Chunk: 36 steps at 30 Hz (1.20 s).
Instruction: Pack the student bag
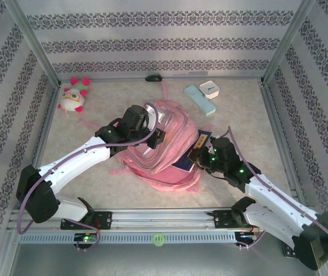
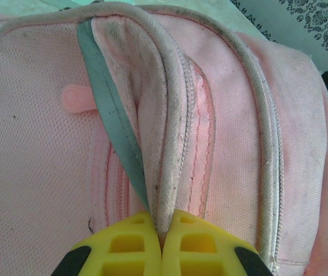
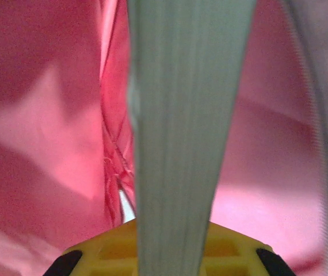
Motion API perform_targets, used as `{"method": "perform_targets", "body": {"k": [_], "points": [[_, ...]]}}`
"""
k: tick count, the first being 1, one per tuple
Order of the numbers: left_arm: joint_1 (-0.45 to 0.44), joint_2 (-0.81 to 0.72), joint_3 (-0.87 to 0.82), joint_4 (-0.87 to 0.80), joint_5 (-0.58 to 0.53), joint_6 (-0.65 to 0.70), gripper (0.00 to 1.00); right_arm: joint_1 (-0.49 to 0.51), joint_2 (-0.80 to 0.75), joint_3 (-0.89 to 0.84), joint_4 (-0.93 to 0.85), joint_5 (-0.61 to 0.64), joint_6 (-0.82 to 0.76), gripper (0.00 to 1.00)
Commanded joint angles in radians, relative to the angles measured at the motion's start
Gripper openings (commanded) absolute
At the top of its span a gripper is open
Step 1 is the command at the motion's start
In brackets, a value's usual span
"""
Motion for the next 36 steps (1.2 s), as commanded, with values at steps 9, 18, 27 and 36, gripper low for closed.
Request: {"method": "perform_targets", "body": {"k": [9,18,27,36], "points": [[0.03,-0.087,0.058,0.158,0.019,-0.034,0.0,0.092,0.4,0.056,0.654,0.033,0.125,0.0],[0.147,-0.152,0.058,0.113,0.034,-0.01,0.0,0.038,0.354,-0.098,0.668,-0.001,0.1,0.0],[0.212,-0.155,0.078,0.117,0.149,-0.012,0.0,-0.042,0.099,-0.196,0.535,-0.205,-0.084,0.0],[0.249,-0.157,0.066,0.128,0.266,-0.016,0.0,-0.108,0.125,-0.087,0.541,-0.448,-0.284,0.0]]}}
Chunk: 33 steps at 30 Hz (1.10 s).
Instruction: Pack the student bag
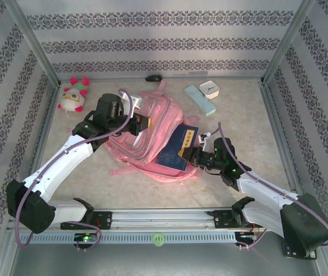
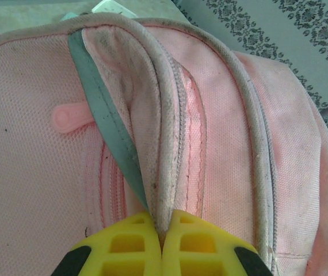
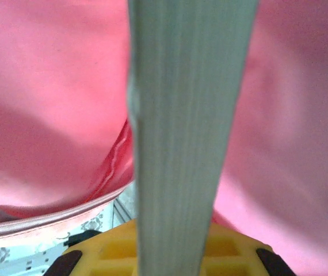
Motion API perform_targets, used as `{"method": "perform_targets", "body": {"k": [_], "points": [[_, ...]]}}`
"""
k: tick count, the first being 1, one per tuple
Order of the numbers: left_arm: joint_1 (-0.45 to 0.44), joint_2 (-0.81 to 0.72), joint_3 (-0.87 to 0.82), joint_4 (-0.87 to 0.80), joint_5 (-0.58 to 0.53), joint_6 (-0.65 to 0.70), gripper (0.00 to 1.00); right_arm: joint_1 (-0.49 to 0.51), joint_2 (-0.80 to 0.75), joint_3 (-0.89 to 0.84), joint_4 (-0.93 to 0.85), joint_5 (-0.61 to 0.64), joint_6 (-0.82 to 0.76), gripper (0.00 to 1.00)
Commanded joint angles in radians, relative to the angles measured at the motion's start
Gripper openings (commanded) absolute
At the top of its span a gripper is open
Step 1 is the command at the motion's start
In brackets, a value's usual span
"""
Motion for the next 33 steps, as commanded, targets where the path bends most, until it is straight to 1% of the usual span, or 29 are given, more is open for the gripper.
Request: {"method": "perform_targets", "body": {"k": [1,2,3,5,7,9,11,15,20,25,28,31,33], "points": [[0.02,-0.048,0.056,0.126,0.076,0.008,0.0,0.0,-0.057,0.056,0.017,-0.07,-0.165,0.0],[0.022,-0.05,0.054,0.125,0.078,0.007,0.0,0.001,-0.085,0.059,-0.012,-0.04,-0.191,0.0],[0.026,-0.054,0.047,0.127,0.083,0.008,0.0,-0.008,-0.104,0.062,-0.035,-0.037,-0.212,0.0],[0.032,-0.058,0.041,0.13,0.102,0.009,0.0,-0.04,-0.095,0.083,-0.086,-0.086,-0.227,0.0],[0.044,-0.058,0.037,0.14,0.134,0.01,0.0,-0.059,-0.036,0.135,-0.173,-0.168,-0.258,0.0],[0.053,-0.058,0.039,0.15,0.166,0.007,0.0,-0.058,0.039,0.187,-0.23,-0.19,-0.271,0.0],[0.058,-0.057,0.039,0.16,0.195,0.0,0.0,-0.044,0.113,0.218,-0.193,-0.183,-0.241,0.0],[0.064,-0.061,0.034,0.183,0.229,-0.017,0.0,0.008,0.257,0.294,-0.108,-0.103,-0.185,0.0],[0.066,-0.064,0.016,0.226,0.253,-0.05,0.0,0.072,0.458,0.334,0.188,0.043,0.005,0.0],[0.068,-0.071,0.01,0.236,0.269,-0.061,0.0,0.139,0.626,0.402,0.391,0.164,0.131,0.0],[0.071,-0.073,0.011,0.222,0.266,-0.054,0.0,0.168,0.688,0.429,0.425,0.263,0.175,0.01],[0.077,-0.075,0.006,0.199,0.256,-0.047,0.0,0.189,0.735,0.454,0.428,0.34,0.207,0.06],[0.081,-0.079,0.0,0.188,0.244,-0.046,0.0,0.202,0.769,0.471,0.431,0.376,0.224,0.11]]}}
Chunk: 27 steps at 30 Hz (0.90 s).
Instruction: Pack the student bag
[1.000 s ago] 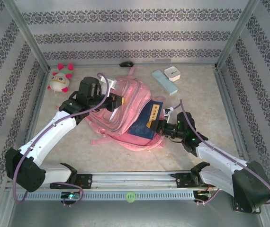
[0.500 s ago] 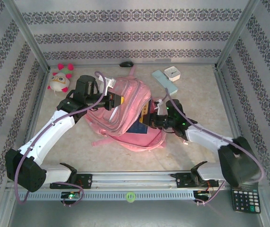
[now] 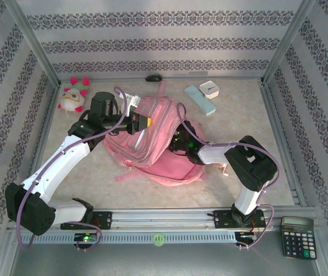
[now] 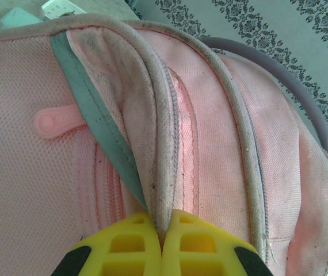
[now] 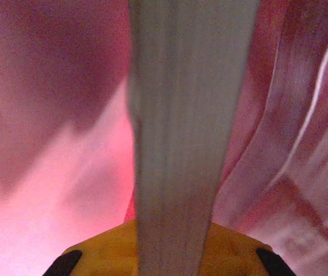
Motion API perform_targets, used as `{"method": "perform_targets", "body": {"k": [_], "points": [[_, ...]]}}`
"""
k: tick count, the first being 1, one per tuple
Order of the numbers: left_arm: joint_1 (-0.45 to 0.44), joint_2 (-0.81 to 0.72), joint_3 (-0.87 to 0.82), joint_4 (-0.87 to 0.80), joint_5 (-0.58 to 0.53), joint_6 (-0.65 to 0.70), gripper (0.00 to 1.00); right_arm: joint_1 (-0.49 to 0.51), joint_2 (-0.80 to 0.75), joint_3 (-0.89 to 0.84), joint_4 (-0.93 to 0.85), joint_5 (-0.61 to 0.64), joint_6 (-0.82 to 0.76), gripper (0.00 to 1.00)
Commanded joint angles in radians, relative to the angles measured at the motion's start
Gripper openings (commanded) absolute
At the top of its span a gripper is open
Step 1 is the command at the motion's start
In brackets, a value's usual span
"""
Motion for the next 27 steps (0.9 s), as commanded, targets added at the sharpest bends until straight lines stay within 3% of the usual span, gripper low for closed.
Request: {"method": "perform_targets", "body": {"k": [1,8,14,21,27], "points": [[0.025,-0.062,0.012,0.138,0.032,0.01,0.0,0.02,0.053,0.057,0.105,0.119,0.061,0.14],[0.055,-0.07,0.061,-0.067,-0.047,0.13,0.0,0.035,0.108,0.05,0.136,0.164,0.1,0.46],[0.073,-0.068,0.095,-0.186,-0.107,0.227,0.0,0.03,0.016,-0.043,0.102,0.169,0.068,0.62],[0.083,-0.079,0.084,-0.217,-0.19,0.265,0.0,0.008,-0.149,-0.176,0.005,0.17,0.013,0.66],[0.087,-0.069,0.074,-0.231,-0.227,0.302,0.0,-0.009,-0.412,-0.228,-0.271,0.19,-0.103,0.67]]}}
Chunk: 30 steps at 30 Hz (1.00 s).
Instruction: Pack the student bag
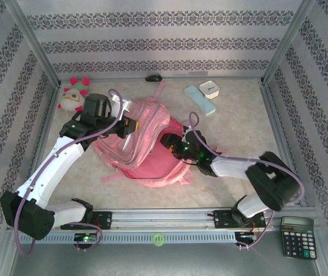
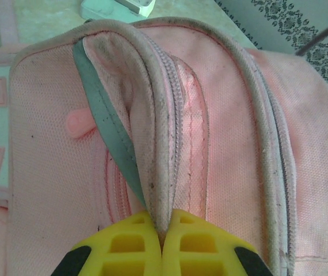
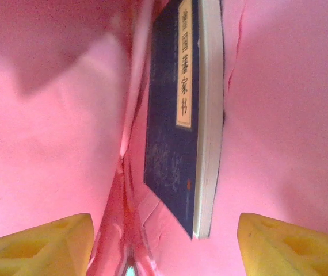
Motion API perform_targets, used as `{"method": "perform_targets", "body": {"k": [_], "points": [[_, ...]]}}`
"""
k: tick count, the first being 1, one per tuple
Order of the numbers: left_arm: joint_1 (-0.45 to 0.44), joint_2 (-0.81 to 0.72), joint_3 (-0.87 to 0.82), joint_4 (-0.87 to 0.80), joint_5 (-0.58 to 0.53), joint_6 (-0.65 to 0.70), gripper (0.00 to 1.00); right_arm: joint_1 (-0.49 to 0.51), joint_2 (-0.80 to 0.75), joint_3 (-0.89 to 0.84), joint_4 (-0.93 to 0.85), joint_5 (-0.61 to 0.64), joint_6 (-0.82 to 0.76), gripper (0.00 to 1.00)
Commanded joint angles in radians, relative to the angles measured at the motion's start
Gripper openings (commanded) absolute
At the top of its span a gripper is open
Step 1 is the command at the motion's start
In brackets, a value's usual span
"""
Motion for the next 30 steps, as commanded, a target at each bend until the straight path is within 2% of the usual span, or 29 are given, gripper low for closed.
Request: {"method": "perform_targets", "body": {"k": [1,4,9,15,21,24,27,29,30], "points": [[0.029,-0.03,0.031,0.022,-0.063,0.066,0.0,-0.026,-0.155,-0.008,-0.211,0.048,-0.116,0.67],[0.03,-0.04,0.001,0.017,-0.066,0.073,0.0,-0.053,-0.282,0.022,-0.423,0.043,-0.195,0.68],[0.03,-0.081,-0.074,-0.012,-0.103,0.102,0.0,-0.145,-0.417,0.104,-0.684,-0.054,-0.301,0.69],[0.028,-0.116,-0.157,-0.097,-0.153,0.2,0.0,-0.263,-0.428,0.295,-0.981,-0.176,-0.456,0.68],[0.003,-0.164,-0.235,-0.156,-0.121,0.265,0.0,-0.374,-0.397,0.511,-1.233,-0.17,-0.592,0.69],[-0.029,-0.185,-0.284,-0.156,-0.127,0.297,0.0,-0.373,-0.358,0.62,-1.314,-0.149,-0.631,0.7],[-0.036,-0.169,-0.289,-0.196,-0.225,0.316,0.0,-0.331,-0.316,0.681,-1.336,-0.135,-0.638,0.71],[-0.038,-0.151,-0.284,-0.23,-0.252,0.338,0.0,-0.278,-0.284,0.7,-1.33,-0.1,-0.636,0.71],[-0.038,-0.147,-0.282,-0.232,-0.252,0.34,0.06,-0.255,-0.268,0.704,-1.322,-0.087,-0.633,0.71]]}}
